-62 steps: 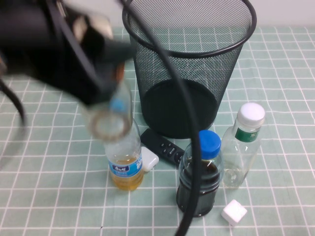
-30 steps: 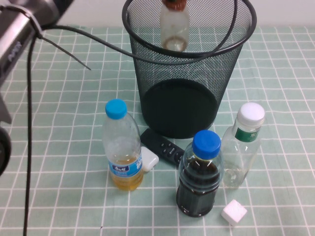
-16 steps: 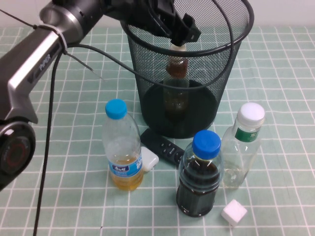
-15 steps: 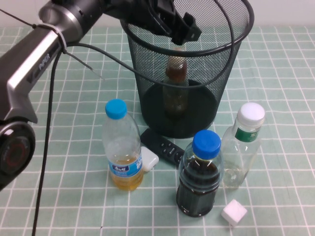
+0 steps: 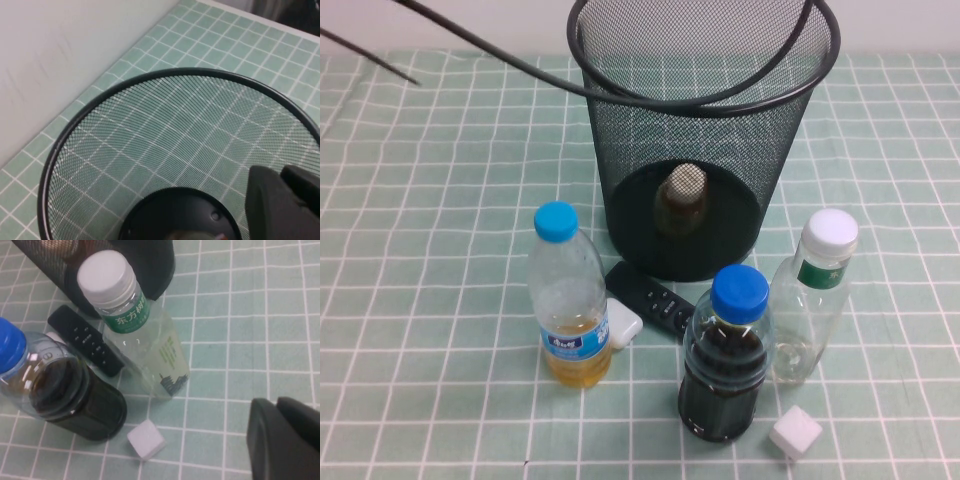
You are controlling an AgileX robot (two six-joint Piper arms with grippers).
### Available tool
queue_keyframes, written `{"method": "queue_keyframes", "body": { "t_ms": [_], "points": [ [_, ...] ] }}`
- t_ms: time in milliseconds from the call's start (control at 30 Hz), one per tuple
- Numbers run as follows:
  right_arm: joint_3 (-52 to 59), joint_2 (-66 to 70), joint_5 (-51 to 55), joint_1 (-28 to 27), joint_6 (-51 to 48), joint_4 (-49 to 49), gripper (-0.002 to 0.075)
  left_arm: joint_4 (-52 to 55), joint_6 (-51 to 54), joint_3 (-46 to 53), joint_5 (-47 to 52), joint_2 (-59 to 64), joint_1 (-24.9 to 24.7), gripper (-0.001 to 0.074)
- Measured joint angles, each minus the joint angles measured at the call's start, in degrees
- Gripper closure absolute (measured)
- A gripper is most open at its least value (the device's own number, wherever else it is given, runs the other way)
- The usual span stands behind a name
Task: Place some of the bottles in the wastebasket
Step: Pick up a bottle from the table with right arm
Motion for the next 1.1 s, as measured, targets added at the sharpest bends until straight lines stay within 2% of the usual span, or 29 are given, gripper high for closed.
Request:
{"method": "queue_keyframes", "body": {
  "t_ms": [133,267,400,567,700,767,800,833,900,967,1033,1100],
  "points": [
    [-5.66,7.11,2.84,0.0,-3.31,0.75,0.0727,0.51,-0.03,2.29,4.68,-7.48,0.0,0.0731],
    [-9.46,13.59,3.49,0.17,-8.22,4.61,0.0727,3.02,-0.03,10.93,2.73,-17.86,0.0,0.0736],
    [-12.24,17.81,3.25,3.46,-12.19,8.22,0.0726,7.34,-0.17,25.82,-3.29,-31.26,0.0,0.0736],
    [-14.04,21.0,-0.68,13.13,-15.34,6.93,0.0726,8.52,-1.81,48.73,-13.23,-47.52,0.0,0.0736],
    [-13.94,19.71,-3.23,17.7,-17.34,4.47,0.0719,5.79,-2.18,65.1,-19.1,-57.72,0.0,0.0736],
    [-12.76,18.52,-5.75,19.2,-20.27,5.39,0.068,3.59,-2.29,72.02,-22.08,-61.91,0.0,0.0736],
    [-12.05,17.93,-6.82,19.85,-21.86,6.21,0.0711,2.51,-2.29,75.51,-23.86,-63.72,0.0,0.0736],
    [-11.08,17.53,-8.13,20.37,-23.89,7.36,0.0611,1.63,-2.21,78.71,-25.87,-65.39,0.0,0.0737],
    [-9.07,17.41,-10.22,21.03,-27.31,9.31,0.0486,0.75,-2.21,84.09,-29.64,-67.95,0.0,0.0737],
    [-7.05,17.41,-12.73,21.14,-29.4,10.57,0.0312,0.49,-2.21,87.56,-32.74,-69.79,0.0,0.0738],
    [-5.15,17.38,-16.54,21.14,-30.7,11.7,0.0172,0.17,-2.21,89.8,-34.13,-70.85,0.0,0.0738],
    [-3.64,17.38,-20.58,21.14,-32.02,13.65,0.0104,-0.07,-2.21,90.63,-34.26,-71.08,0.0,0.0738]
  ]
}}
